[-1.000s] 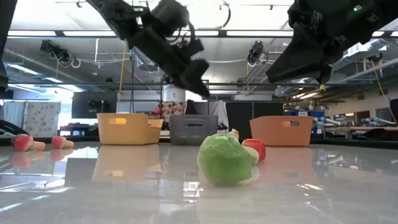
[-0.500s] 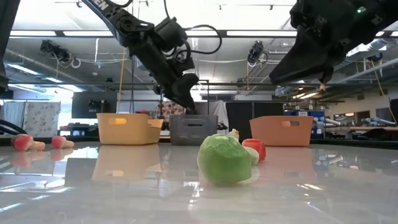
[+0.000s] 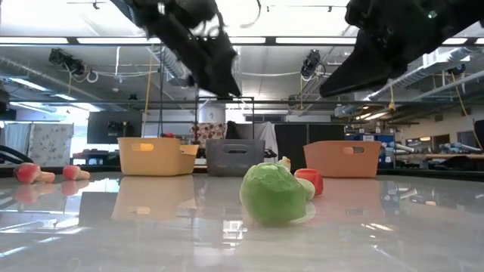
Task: Sort produce into baskets
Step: Put the green chili pepper into the black bin
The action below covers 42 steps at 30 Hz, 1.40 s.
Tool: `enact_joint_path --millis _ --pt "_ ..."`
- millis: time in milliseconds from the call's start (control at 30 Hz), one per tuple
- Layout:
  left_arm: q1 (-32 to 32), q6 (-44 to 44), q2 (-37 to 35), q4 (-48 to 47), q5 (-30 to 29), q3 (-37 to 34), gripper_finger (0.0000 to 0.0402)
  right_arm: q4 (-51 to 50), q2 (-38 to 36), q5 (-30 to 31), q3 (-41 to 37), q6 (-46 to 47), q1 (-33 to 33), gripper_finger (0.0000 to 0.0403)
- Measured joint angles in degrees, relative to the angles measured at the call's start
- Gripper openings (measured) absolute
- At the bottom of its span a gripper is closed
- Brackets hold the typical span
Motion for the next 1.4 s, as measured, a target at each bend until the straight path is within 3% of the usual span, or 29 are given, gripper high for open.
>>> enact_joint_path --millis 200,367,600,800,1067,1233,1400 --pt "-8.07 -1.32 -10.52 -3.69 -1.24 -4.79 0.0239 12.48 8.14 -9.03 0.00 -2.58 -2.55 0.0096" --pt "-18.12 -7.62 -17.30 -5.67 -2.29 -12.60 0.0224 25.23 17.20 -11.74 1.76 -9.17 -3.43 0.0096" --pt "-33.83 -22.29 -25.69 -7.13 -7.15 -24.29 0.0208 22.89 26.35 -21.09 12.73 -14.53 -4.79 0.0110" --pt "-43.58 -26.25 -24.17 -6.97 -3.12 -26.91 0.0207 18.85 34.29 -24.99 24.15 -18.97 -6.13 0.0143" --pt "-52.17 -32.08 -20.21 -7.45 -3.78 -26.95 0.0207 17.23 44.54 -25.54 37.43 -19.99 -6.01 0.0171" --pt "-57.49 -43.03 -17.18 -9.84 -2.53 -26.95 0.0207 16.91 51.22 -30.16 44.95 -22.14 -6.01 0.0171" --pt "-63.12 -62.57 -15.72 -18.54 8.06 -26.88 0.0207 17.08 58.05 -37.68 53.19 -22.55 -6.10 0.0173"
